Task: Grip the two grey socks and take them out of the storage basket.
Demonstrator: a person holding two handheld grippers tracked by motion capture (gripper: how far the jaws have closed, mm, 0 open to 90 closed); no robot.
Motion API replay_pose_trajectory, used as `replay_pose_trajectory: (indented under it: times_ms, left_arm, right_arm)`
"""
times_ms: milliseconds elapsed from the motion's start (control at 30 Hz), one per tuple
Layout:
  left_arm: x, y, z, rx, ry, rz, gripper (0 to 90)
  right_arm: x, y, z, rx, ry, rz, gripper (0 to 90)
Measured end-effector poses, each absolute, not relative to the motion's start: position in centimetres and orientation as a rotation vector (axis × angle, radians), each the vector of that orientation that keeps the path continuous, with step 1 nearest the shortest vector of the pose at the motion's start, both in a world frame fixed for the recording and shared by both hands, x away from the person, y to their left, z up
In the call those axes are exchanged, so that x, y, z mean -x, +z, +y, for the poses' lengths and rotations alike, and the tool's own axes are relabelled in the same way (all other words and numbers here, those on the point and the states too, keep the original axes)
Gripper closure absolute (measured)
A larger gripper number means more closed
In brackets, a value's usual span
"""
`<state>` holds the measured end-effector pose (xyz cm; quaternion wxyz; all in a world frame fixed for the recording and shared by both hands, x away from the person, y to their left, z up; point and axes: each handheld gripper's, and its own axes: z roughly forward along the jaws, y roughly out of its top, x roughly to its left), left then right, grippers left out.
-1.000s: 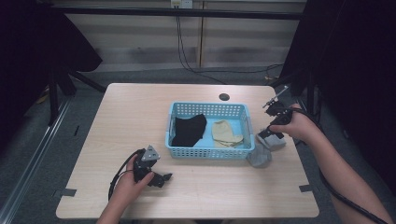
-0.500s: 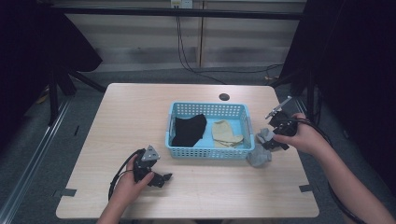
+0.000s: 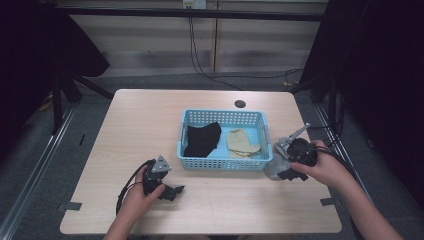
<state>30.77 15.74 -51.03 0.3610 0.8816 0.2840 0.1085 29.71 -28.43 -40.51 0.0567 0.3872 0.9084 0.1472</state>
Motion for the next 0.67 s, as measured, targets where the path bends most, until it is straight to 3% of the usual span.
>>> replay_pose_trajectory:
  times_ms: [467, 667]
  left_arm:
    - [-30.7, -51.1, 15.7, -2.267, 0.271, 0.738, 0.0]
    - [-30.7, -51.1, 15.7, -2.267, 0.271, 0.739, 0.0]
  right_arm:
    - [-26.2, -43.8, -27.2, -1.153, 0.582, 2.759, 22.4]
    - [-25.6, -43.4, -27.5, -1.140, 0.636, 2.760, 22.1]
